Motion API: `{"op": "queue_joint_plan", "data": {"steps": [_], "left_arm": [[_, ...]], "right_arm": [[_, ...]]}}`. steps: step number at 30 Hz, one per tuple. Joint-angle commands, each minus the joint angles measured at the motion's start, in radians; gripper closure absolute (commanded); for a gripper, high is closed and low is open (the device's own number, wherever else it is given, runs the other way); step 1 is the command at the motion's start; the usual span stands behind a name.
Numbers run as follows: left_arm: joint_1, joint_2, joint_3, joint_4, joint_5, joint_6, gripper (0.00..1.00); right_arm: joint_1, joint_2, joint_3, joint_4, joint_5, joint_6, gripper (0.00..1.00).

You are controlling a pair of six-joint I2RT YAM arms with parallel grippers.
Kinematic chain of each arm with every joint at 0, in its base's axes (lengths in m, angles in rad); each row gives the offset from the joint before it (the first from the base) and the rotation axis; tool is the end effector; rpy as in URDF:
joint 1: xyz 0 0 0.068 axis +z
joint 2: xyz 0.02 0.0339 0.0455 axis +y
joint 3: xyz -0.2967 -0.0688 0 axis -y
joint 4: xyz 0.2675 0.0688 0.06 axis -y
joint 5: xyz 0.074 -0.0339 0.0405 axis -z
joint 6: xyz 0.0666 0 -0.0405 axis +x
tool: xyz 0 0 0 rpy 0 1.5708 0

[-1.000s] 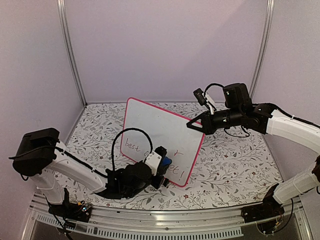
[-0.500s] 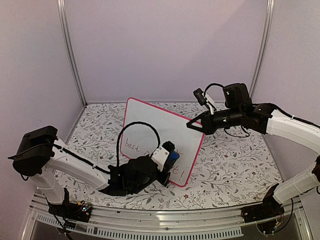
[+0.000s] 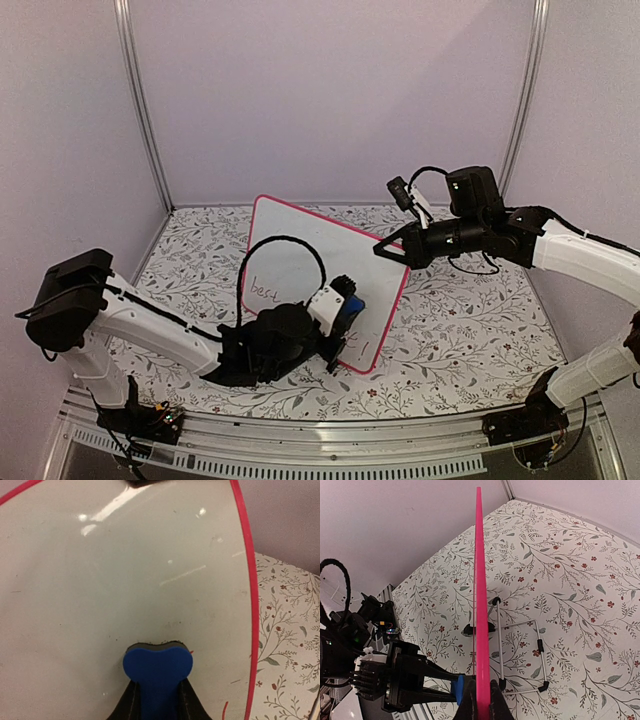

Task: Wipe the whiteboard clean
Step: Erase the center of the whiteboard.

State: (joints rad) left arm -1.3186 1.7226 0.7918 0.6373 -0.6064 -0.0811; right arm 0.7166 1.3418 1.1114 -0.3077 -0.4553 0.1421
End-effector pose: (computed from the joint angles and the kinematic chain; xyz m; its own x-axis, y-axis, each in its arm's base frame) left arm 0.1356 -0.3740 0.1908 -0.1254 0.2198 -0.9674 0.6516 0.7536 0.0868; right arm 0.2384 0.2465 0.3312 -0.5064 -0.2724 -0.8181 -0.8111 0.4726 0.3447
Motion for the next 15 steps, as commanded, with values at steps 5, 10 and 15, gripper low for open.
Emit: {"op": "queue_joint_plan", "data": {"steps": [5, 10, 15], "left_arm": [[0.048, -0.007, 0.025, 0.034, 0.017, 0.007, 0.91], [0.048, 0.012, -0.015, 0.026, 0.022, -0.049, 0.91], [0.045, 0.009, -0.079, 0.024, 0.026, -0.122, 0.91]], "right_arm": [[0.023, 0.022, -0.012, -0.06, -0.046, -0.052, 1.0], [0.023, 0.022, -0.012, -0.06, -0.046, -0.052, 1.0], [0.023, 0.022, -0.012, -0.059, -0.046, -0.053, 1.0]]}}
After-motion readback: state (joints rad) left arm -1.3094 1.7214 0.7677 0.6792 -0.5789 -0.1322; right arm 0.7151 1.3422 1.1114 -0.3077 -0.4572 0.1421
